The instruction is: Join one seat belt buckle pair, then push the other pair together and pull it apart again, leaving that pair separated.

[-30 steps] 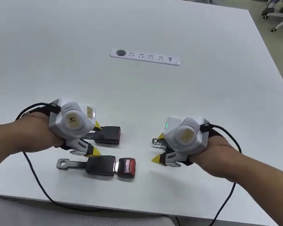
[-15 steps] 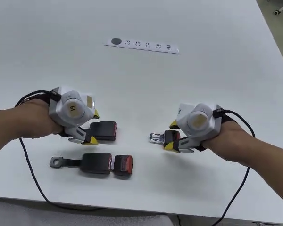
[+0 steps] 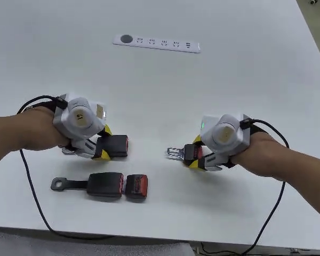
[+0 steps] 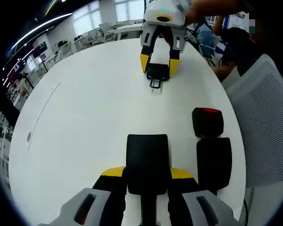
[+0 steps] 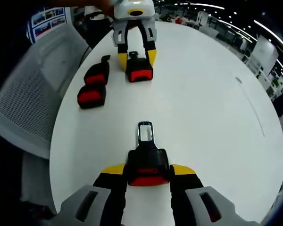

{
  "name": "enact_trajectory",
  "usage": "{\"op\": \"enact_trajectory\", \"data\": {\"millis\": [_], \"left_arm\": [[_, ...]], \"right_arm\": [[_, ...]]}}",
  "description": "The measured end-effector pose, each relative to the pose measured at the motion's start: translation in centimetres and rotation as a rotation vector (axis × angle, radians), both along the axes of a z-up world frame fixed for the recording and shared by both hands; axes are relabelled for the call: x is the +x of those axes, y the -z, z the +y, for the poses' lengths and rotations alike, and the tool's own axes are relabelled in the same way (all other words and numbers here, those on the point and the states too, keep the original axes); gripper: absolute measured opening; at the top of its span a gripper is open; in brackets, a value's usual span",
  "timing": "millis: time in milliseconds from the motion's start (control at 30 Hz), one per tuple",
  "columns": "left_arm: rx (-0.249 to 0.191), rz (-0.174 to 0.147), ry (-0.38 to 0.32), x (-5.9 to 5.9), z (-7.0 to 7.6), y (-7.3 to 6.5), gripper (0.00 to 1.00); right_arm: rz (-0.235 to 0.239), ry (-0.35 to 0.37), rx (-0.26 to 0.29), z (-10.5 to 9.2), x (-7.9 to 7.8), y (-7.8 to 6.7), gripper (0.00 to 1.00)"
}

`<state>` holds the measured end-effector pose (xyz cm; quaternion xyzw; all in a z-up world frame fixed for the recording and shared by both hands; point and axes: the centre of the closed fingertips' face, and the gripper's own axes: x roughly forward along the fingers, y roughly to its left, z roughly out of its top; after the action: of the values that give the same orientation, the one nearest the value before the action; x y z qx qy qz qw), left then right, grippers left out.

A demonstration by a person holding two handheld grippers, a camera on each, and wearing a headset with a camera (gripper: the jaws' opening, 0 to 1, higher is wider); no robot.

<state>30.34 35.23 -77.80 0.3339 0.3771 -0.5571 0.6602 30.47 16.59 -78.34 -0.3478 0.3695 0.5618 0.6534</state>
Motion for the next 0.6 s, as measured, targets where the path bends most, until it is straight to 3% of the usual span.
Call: {"op": "enact_trajectory", "data": {"millis": [200, 600], "left_arm": [[0.004, 0.001, 0.024, -0.13, -0.04, 0.04, 0.33], [0.023, 0.01, 0.041, -0.35, 0.0, 0.09, 0.33]], "right_arm": [[0.027, -0.002, 0.016, -0.03, -0.16, 0.07, 0.33], [0.027, -0.004, 0.015, 0.82, -0.35, -0.09, 0.32]]}}
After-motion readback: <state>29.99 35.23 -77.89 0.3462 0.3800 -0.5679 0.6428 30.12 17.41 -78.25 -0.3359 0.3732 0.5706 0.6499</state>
